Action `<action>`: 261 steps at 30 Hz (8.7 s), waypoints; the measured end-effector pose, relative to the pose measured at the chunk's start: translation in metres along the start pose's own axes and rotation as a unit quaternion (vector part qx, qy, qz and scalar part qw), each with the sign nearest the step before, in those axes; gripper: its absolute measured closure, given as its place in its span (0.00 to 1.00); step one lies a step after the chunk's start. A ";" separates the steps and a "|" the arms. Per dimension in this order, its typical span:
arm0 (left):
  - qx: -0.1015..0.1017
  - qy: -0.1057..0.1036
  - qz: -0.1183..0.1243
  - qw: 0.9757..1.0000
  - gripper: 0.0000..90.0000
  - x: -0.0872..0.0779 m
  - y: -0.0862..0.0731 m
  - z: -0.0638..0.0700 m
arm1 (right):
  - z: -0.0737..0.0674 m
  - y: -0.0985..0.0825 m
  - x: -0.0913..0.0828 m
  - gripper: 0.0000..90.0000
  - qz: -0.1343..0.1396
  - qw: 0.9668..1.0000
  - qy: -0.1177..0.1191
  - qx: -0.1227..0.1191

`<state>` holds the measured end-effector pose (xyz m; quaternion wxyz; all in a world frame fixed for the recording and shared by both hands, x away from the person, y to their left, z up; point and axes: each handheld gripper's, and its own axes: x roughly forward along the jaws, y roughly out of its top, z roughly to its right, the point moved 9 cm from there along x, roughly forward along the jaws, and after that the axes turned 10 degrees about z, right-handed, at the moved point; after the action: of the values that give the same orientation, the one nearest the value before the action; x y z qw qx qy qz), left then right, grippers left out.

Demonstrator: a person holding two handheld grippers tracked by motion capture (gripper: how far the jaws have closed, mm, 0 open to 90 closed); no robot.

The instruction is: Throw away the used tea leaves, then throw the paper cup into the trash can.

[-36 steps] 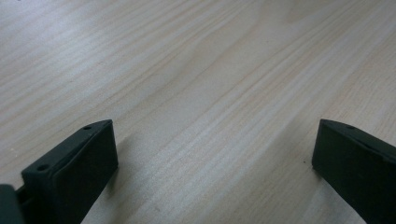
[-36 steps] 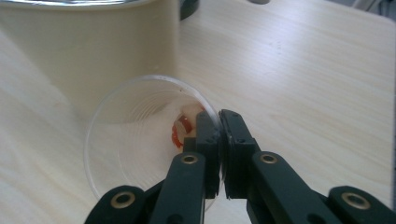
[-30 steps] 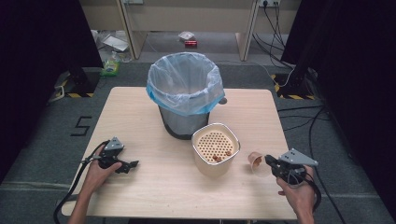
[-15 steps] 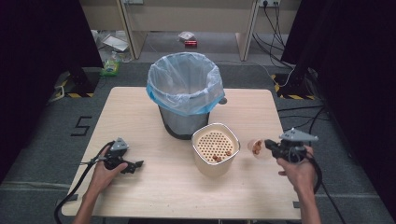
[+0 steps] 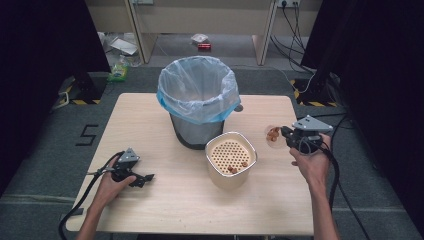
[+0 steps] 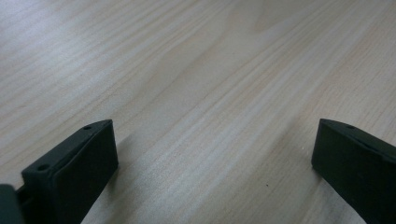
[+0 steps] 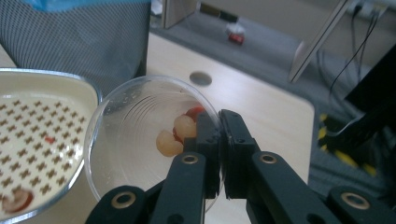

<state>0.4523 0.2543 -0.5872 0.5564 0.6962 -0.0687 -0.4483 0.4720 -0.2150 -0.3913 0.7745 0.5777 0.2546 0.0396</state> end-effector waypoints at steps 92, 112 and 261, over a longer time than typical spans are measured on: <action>0.000 0.000 0.000 1.000 0.00 0.000 0.000 0.000 | -0.125 0.060 0.004 0.98 0.340 0.806 -0.177 -0.451; 0.000 0.000 0.000 1.000 0.00 0.000 0.000 0.000 | -0.116 0.045 0.018 0.97 0.298 0.835 -0.163 -0.433; -0.001 0.002 0.000 1.000 0.00 -0.001 0.000 0.000 | -0.059 -0.184 0.012 0.32 -0.100 0.990 0.059 0.079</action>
<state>0.4514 0.2546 -0.5872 0.5574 0.6963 -0.0665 -0.4472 0.4136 -0.2195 -0.5754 0.7101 0.6054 0.3586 -0.0246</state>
